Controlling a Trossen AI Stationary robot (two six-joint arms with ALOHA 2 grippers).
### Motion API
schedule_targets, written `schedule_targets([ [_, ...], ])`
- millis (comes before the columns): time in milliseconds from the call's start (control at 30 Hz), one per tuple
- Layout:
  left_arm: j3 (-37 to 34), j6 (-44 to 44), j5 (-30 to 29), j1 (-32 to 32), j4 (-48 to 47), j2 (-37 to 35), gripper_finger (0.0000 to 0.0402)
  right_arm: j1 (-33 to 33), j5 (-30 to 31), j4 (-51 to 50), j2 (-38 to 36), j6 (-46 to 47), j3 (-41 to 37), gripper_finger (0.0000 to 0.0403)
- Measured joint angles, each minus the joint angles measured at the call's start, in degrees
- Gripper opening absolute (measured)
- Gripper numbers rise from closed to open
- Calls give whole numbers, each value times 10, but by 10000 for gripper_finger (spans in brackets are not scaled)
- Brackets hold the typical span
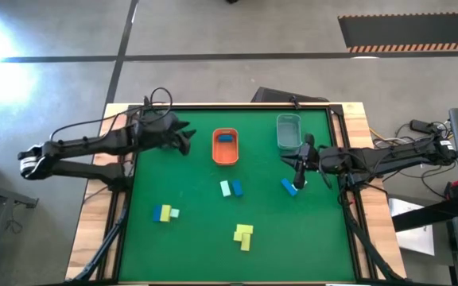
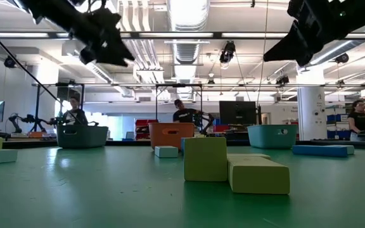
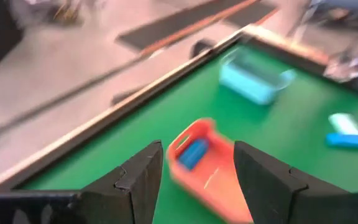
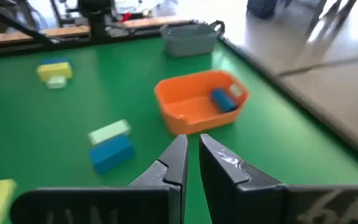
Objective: Sort & place blocks by color
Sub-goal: Put the yellow wooden block into the green bin
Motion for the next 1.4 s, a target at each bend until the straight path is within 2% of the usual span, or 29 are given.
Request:
schedule_targets([
  [200,-14,48,1,-55,119,19,182,23,-13,4,23,67,0,28],
  [400,-30,58,3,-72,179,37,182,42,-15,-14,54,147,3,28],
  [500,-30,58,3,-72,180,40,182,39,-40,-102,66,224,30,28],
  [700,-31,58,3,-72,197,40,182,36,-74,-363,101,412,87,28],
  [833,-31,58,3,-72,203,41,182,36,-94,-442,123,447,95,28],
  [1033,-30,58,3,-72,204,41,182,36,-102,-420,142,448,96,29],
  [1200,-30,77,3,-72,205,41,182,36,-100,-360,154,452,97,33],
  [1400,-30,88,3,-71,241,39,182,36,-102,-270,180,453,97,92],
])
